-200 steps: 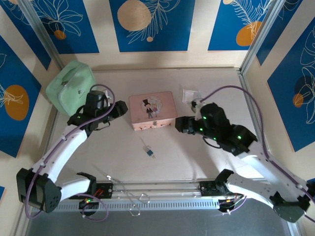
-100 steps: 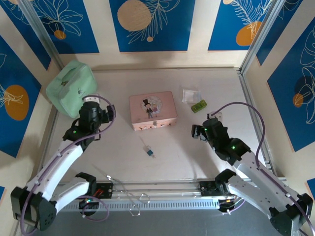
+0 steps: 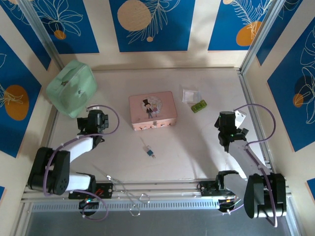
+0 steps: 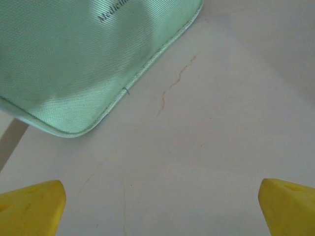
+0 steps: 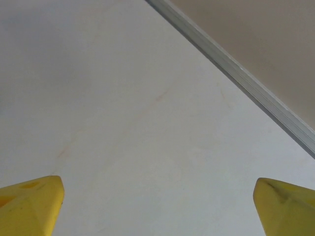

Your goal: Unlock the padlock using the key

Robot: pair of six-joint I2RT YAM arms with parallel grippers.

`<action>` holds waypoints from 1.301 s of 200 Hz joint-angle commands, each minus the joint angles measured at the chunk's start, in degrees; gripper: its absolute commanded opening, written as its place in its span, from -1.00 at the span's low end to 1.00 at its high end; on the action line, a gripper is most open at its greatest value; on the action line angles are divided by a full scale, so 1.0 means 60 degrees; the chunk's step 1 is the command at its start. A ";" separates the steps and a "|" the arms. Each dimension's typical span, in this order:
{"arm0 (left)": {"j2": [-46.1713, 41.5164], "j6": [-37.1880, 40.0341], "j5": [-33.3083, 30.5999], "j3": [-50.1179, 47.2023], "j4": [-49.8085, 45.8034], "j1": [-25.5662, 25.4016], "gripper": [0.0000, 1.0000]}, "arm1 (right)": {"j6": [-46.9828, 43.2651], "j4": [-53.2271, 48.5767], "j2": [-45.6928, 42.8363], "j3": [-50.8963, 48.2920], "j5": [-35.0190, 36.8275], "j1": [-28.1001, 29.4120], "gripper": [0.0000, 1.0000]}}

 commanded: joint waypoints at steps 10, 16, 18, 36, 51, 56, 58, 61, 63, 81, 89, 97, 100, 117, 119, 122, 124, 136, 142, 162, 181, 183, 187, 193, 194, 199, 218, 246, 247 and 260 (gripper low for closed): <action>0.0613 0.0871 0.1136 -0.0414 0.3446 0.0118 0.99 | -0.1198 0.3041 0.0578 -0.0623 -0.1608 -0.0444 0.98; 0.0750 0.1055 0.1270 -0.0446 0.3777 0.0121 0.99 | -0.1339 0.3355 0.0714 -0.0636 -0.1957 -0.0422 0.98; 0.0800 0.1089 0.1273 -0.0477 0.3965 0.0113 0.99 | -0.1394 0.3490 0.0760 -0.0645 -0.2091 -0.0414 0.98; 0.1602 0.1309 0.1179 -0.1007 0.5941 0.0128 0.99 | -0.1855 0.5116 0.1206 -0.0873 -0.4013 -0.0298 0.98; 0.1519 0.1299 0.1886 -0.0928 0.5498 0.0169 0.99 | -0.1978 0.6396 0.1736 -0.0974 -0.4729 -0.0148 0.98; 0.1627 0.1333 0.1920 -0.1000 0.5832 0.0185 0.99 | -0.2071 0.6825 0.1959 -0.0986 -0.4712 -0.0069 0.98; 0.1635 0.1316 0.1959 -0.1018 0.5870 0.0203 0.99 | -0.2108 0.7012 0.2060 -0.0989 -0.4706 -0.0044 0.98; 0.1617 0.1275 0.2077 -0.1052 0.5855 0.0241 0.99 | -0.2171 0.7283 0.2205 -0.0969 -0.4737 -0.0019 0.98; 0.1599 0.1239 0.2174 -0.1057 0.5817 0.0268 0.99 | -0.2232 0.7446 0.2315 -0.0955 -0.4771 -0.0013 0.98; 0.2358 0.1370 0.2362 -0.1176 0.6966 0.0377 0.99 | -0.2884 0.8267 0.3443 -0.0607 -0.5319 0.0044 0.98; 0.2054 0.1193 0.2421 -0.1130 0.6119 0.0384 0.99 | -0.2942 0.8481 0.4127 -0.0371 -0.5758 -0.0017 0.98; 0.1994 0.1079 0.2537 -0.0998 0.5888 0.0473 0.99 | -0.3118 0.9537 0.4704 -0.0557 -0.6123 0.0018 0.98; 0.2098 0.1101 0.2562 -0.1035 0.6171 0.0496 0.99 | -0.3132 0.9500 0.4698 -0.0596 -0.6179 0.0018 0.98; 0.2073 0.1030 0.2624 -0.1003 0.5996 0.0544 0.99 | -0.3072 0.9175 0.4581 -0.0521 -0.6106 -0.0034 0.98; 0.2083 0.1035 0.2626 -0.1008 0.6061 0.0556 0.99 | -0.3065 0.9146 0.4587 -0.0521 -0.6102 -0.0031 0.98; 0.2124 0.1076 0.2624 -0.1032 0.6216 0.0560 0.99 | -0.3069 0.9004 0.4544 -0.0488 -0.6096 -0.0034 0.98; 0.2154 0.1105 0.2622 -0.1048 0.6274 0.0560 0.99 | -0.3068 0.8839 0.4515 -0.0454 -0.6114 -0.0042 0.98; 0.2070 0.1055 0.2618 -0.1058 0.6123 0.0560 0.99 | -0.3074 0.9020 0.4543 -0.0475 -0.6085 -0.0031 0.98; 0.2137 0.1115 0.2619 -0.1072 0.6277 0.0561 0.99 | -0.3102 0.8858 0.4511 -0.0439 -0.5983 0.0010 0.98; 0.2130 0.1125 0.2622 -0.1087 0.6302 0.0560 0.99 | -0.3093 0.8883 0.4488 -0.0462 -0.5999 0.0012 0.98; 0.2120 0.1115 0.2626 -0.1077 0.6277 0.0560 0.99 | -0.3120 0.8932 0.4497 -0.0477 -0.5987 0.0032 0.98; 0.2110 0.1115 0.2626 -0.1085 0.6267 0.0560 0.99 | -0.3121 0.8953 0.4507 -0.0477 -0.5969 0.0040 0.98; 0.2106 0.1115 0.2623 -0.1084 0.6243 0.0568 0.99 | -0.3122 0.8963 0.4515 -0.0477 -0.5951 0.0043 0.98; 0.2119 0.1107 0.2622 -0.1088 0.6274 0.0560 0.99 | -0.3122 0.8909 0.4500 -0.0467 -0.5987 0.0028 0.98; 0.2113 0.1118 0.2622 -0.1088 0.6276 0.0560 0.99 | -0.3122 0.8900 0.4500 -0.0472 -0.5983 0.0028 0.98; 0.2121 0.1127 0.2631 -0.1088 0.6274 0.0560 0.99 | -0.3108 0.8919 0.4513 -0.0450 -0.6005 0.0007 0.98; 0.2113 0.1129 0.2629 -0.1080 0.6267 0.0556 0.99 | -0.3107 0.8906 0.4512 -0.0455 -0.6023 0.0004 0.98; 0.2120 0.1129 0.2625 -0.1077 0.6264 0.0546 0.99 | -0.3107 0.8887 0.4515 -0.0447 -0.6038 -0.0007 0.98; 0.2113 0.1129 0.2623 -0.1075 0.6271 0.0546 0.99 | -0.3107 0.8882 0.4515 -0.0447 -0.6037 -0.0004 0.98; 0.2117 0.1129 0.2623 -0.1073 0.6263 0.0546 0.99 | -0.3073 0.8794 0.4555 -0.0381 -0.6195 -0.0068 0.98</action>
